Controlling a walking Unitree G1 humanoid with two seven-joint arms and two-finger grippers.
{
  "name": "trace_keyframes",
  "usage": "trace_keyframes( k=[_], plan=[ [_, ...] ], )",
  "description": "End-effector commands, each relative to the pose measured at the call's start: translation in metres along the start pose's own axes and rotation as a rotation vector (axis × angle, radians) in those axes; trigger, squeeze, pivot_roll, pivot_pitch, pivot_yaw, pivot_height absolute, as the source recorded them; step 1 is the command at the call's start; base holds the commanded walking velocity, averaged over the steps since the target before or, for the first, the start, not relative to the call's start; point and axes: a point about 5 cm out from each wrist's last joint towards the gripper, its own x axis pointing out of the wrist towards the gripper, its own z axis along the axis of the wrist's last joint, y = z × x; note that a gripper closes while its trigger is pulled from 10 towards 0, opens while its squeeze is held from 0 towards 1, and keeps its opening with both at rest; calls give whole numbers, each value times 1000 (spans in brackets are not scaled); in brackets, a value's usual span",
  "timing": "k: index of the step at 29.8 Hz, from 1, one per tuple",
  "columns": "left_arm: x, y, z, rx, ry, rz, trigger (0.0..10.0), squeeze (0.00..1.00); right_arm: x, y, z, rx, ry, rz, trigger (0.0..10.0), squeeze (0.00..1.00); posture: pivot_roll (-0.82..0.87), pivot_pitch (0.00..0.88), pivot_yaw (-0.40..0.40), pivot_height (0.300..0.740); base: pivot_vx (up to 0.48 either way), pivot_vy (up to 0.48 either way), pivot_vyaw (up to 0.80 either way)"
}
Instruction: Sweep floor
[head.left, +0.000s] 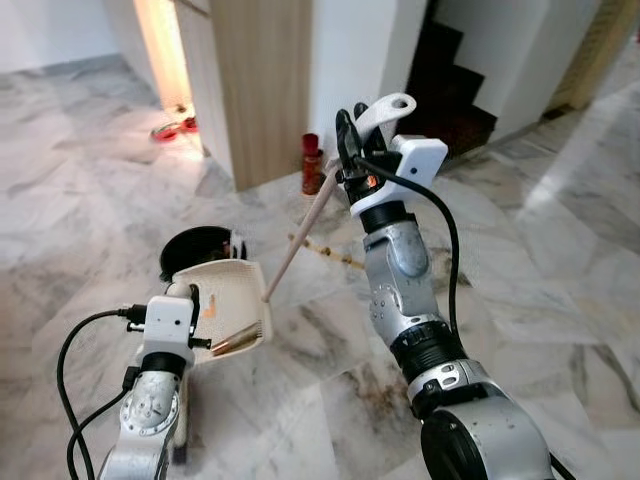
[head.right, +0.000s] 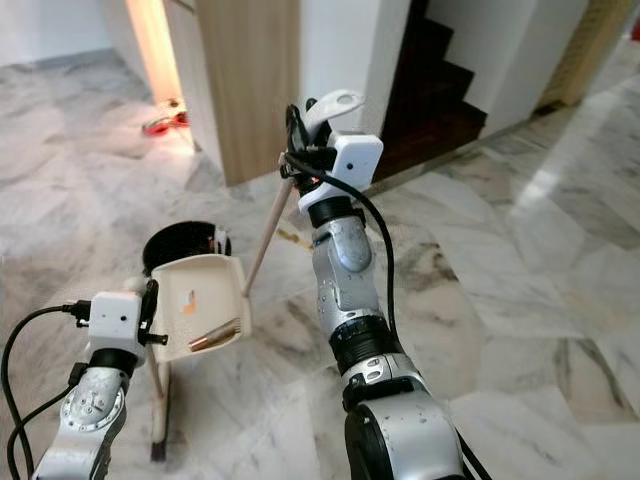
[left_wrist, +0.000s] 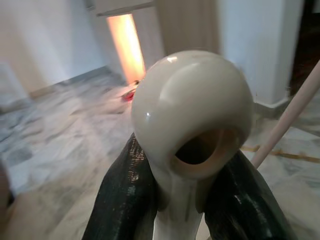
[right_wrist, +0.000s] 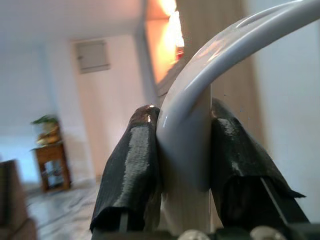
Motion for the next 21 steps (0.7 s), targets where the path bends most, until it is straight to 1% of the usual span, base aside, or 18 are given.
trace_keyframes(
  k=[1, 2, 4, 14, 21],
  plan=[
    [2, 2, 5, 39, -37, 9, 10000, 0, 9, 24, 7, 72, -65, 33, 10000, 0, 177, 0, -87, 740, 0, 0, 406],
    [2, 2, 5, 39, -37, 9, 10000, 0, 9, 24, 7, 72, -65, 33, 10000, 0, 177, 0, -87, 740, 0, 0, 406],
    [3, 4, 6, 40, -39, 19, 10000, 0, 10, 25, 6, 82, -58, 37, 10000, 0, 179, 0, -92, 740, 0, 0, 0],
    [3, 5, 6, 36, -43, 46, 10000, 0, 13, 24, 6, 74, -43, 48, 10000, 0, 186, 0, -113, 740, 0, 0, 0],
    [2, 6, 6, 38, -45, 56, 10000, 0, 15, 25, 7, 81, -44, 49, 10000, 0, 188, 0, -115, 740, 273, 0, 0]
  ],
)
